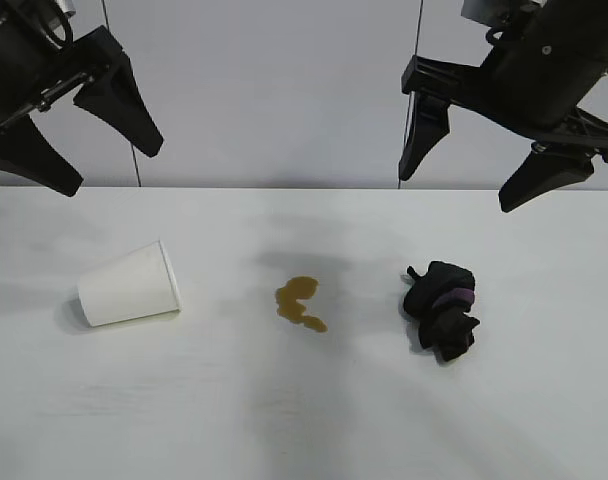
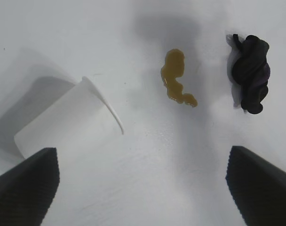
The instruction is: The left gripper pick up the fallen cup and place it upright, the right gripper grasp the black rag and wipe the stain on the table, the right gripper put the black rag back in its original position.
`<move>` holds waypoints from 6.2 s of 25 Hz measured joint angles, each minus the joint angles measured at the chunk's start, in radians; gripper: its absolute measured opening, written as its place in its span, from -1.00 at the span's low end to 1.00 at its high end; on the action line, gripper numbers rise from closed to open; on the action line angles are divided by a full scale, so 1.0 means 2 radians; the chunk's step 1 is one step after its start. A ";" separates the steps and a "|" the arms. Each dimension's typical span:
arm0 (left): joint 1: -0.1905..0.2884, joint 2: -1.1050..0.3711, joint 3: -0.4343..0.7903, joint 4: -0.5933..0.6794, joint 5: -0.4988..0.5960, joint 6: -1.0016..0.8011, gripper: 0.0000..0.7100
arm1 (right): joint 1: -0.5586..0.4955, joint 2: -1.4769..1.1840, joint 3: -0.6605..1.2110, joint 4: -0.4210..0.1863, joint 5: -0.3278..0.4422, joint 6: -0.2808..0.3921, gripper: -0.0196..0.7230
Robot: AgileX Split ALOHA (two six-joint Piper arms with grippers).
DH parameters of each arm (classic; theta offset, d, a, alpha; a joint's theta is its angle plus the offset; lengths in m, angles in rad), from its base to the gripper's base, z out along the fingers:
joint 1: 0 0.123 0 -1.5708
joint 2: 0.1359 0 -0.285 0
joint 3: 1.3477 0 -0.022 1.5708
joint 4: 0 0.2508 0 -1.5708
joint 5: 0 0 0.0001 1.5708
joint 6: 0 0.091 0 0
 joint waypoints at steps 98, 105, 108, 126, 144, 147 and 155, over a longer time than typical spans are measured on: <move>0.050 0.032 0.146 -0.452 -0.051 0.876 0.21 | 0.000 0.000 0.000 -0.014 -0.005 -0.017 0.76; 0.070 0.077 0.205 -0.501 0.093 1.067 0.21 | 0.000 0.000 0.000 -0.014 -0.025 -0.019 0.76; 0.070 0.123 0.198 -0.505 0.109 1.088 0.21 | 0.000 0.000 0.000 -0.014 -0.036 -0.019 0.76; 0.070 0.203 0.192 -0.511 0.109 1.108 0.87 | 0.000 0.000 0.001 -0.014 -0.037 -0.020 0.76; 0.014 -0.058 0.115 -0.186 -0.064 0.223 0.95 | 0.000 0.000 0.001 -0.013 -0.021 -0.025 0.76; -0.009 -0.059 0.080 -0.073 -0.054 0.058 0.95 | 0.000 0.004 0.001 -0.027 -0.012 -0.028 0.76; -0.025 -0.059 0.070 -0.008 -0.033 -0.025 0.95 | 0.000 0.068 0.001 -0.075 -0.010 -0.002 0.76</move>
